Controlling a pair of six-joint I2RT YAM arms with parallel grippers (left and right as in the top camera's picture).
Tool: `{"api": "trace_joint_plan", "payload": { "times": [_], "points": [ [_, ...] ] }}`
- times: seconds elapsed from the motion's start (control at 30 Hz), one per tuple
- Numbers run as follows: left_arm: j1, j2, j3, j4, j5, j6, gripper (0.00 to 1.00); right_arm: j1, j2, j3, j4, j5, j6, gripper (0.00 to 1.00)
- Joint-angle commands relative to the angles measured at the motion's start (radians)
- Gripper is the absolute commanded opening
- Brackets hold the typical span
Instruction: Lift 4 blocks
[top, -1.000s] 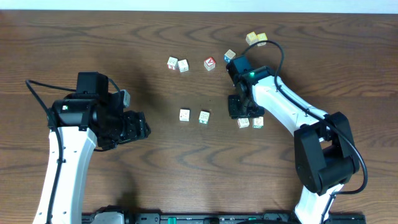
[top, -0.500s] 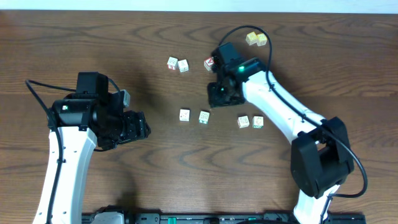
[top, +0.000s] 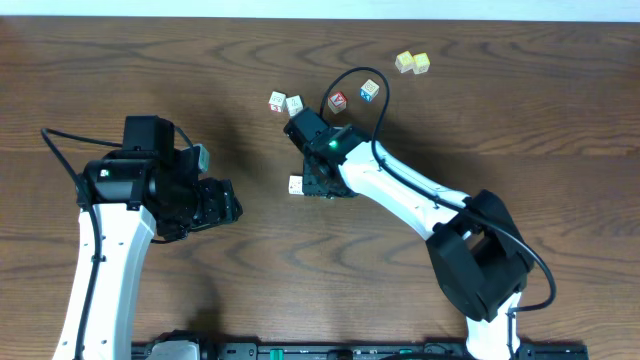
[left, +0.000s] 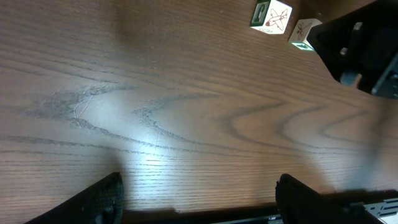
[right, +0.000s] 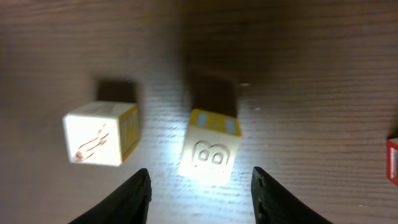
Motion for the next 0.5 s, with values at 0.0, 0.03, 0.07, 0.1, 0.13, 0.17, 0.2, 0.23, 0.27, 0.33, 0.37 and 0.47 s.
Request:
{"api": "trace_joint_plan", "payload": {
  "times": [0.0, 0.03, 0.07, 0.1, 0.13, 0.17, 0.2, 0.23, 0.27, 0.33, 0.37, 0.47],
  "points": [
    [0.005, 0.002, 0.018, -0.005, -0.009, -0.002, 0.79, 0.006, 0.038, -0.009, 0.002, 0.079, 0.065, 0.51],
    [0.005, 0.002, 0.018, -0.005, -0.009, -0.002, 0.79, 0.004, 0.053, -0.009, 0.008, 0.079, 0.065, 0.51],
    [0.005, 0.002, 0.018, -0.005, -0.009, -0.002, 0.79, 0.004, 0.056, -0.010, 0.011, 0.079, 0.065, 0.51],
    [0.005, 0.002, 0.018, -0.005, -0.009, -0.002, 0.79, 0.003, 0.070, -0.010, 0.019, 0.079, 0.065, 0.51],
    [0.005, 0.002, 0.018, -0.005, -0.009, -0.002, 0.79, 0.003, 0.072, -0.010, 0.023, 0.079, 0.064, 0.52],
    [0.005, 0.002, 0.018, -0.005, -0.009, -0.002, 0.79, 0.003, 0.084, -0.010, 0.029, 0.079, 0.064, 0.51],
    [0.005, 0.002, 0.018, -0.005, -0.009, -0.002, 0.79, 0.003, 0.087, -0.010, 0.030, 0.079, 0.064, 0.51],
    [0.005, 0.002, 0.018, -0.005, -0.009, -0.002, 0.79, 0.003, 0.092, -0.010, 0.029, 0.079, 0.064, 0.51],
    [0.005, 0.002, 0.018, -0.005, -0.009, -0.002, 0.79, 0.002, 0.096, -0.010, 0.029, 0.079, 0.064, 0.50],
    [0.005, 0.002, 0.018, -0.005, -0.009, -0.002, 0.79, 0.002, 0.097, -0.010, 0.030, 0.079, 0.064, 0.47],
    [0.005, 0.002, 0.018, -0.005, -0.009, -0.002, 0.79, 0.002, 0.097, -0.010, 0.030, 0.079, 0.064, 0.45],
    [0.005, 0.002, 0.018, -0.005, -0.009, -0.002, 0.79, 0.002, 0.097, -0.010, 0.030, 0.079, 0.063, 0.37]
  ]
}}
